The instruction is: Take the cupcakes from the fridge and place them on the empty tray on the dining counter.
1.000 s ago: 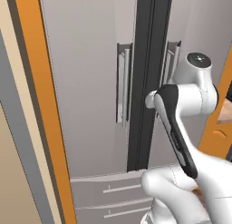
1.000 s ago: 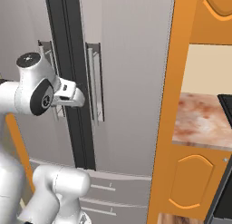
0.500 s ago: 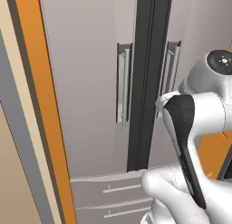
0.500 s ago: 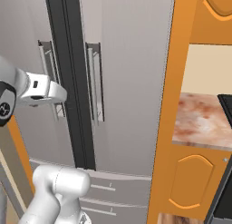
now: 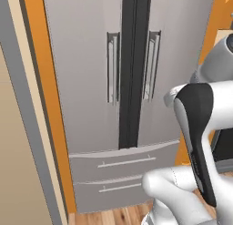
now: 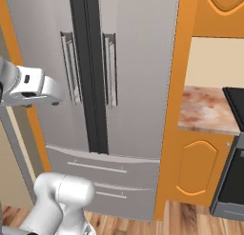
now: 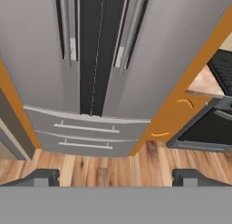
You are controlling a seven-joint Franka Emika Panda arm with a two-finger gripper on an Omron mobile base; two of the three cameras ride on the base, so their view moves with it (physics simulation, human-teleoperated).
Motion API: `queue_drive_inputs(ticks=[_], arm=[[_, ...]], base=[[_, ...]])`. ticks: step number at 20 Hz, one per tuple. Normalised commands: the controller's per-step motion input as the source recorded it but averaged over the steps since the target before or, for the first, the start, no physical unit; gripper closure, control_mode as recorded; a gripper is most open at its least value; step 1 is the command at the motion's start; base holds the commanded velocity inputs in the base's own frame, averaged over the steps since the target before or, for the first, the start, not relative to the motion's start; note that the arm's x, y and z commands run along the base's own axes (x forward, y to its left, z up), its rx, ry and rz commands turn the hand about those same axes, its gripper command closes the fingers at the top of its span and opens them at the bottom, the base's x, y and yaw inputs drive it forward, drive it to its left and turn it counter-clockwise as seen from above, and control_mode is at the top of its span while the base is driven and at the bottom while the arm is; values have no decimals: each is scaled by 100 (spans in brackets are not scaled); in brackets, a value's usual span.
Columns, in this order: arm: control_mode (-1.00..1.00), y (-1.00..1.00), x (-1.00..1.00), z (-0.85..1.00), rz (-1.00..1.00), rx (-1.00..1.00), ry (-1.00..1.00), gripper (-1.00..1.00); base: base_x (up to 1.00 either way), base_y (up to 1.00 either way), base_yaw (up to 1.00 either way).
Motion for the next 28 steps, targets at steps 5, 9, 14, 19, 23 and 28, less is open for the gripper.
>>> queue_drive_inputs(ticks=[5,9,14,19,23,28], arm=[[100,0,0,0,0,0,0,-100],[100,0,0,0,0,0,0,-100],[-100,0,7,0,0,3,0,-100],[-100,0,81,0,1,1,9,-100],[-100,-8,100,-1,2,0,13,-100],[-100,-32,100,-13,4,2,5,-100]], base=[[-15,0,0],[-51,-8,0],[-12,-1,0],[0,0,0],[0,0,0],[0,0,0]])
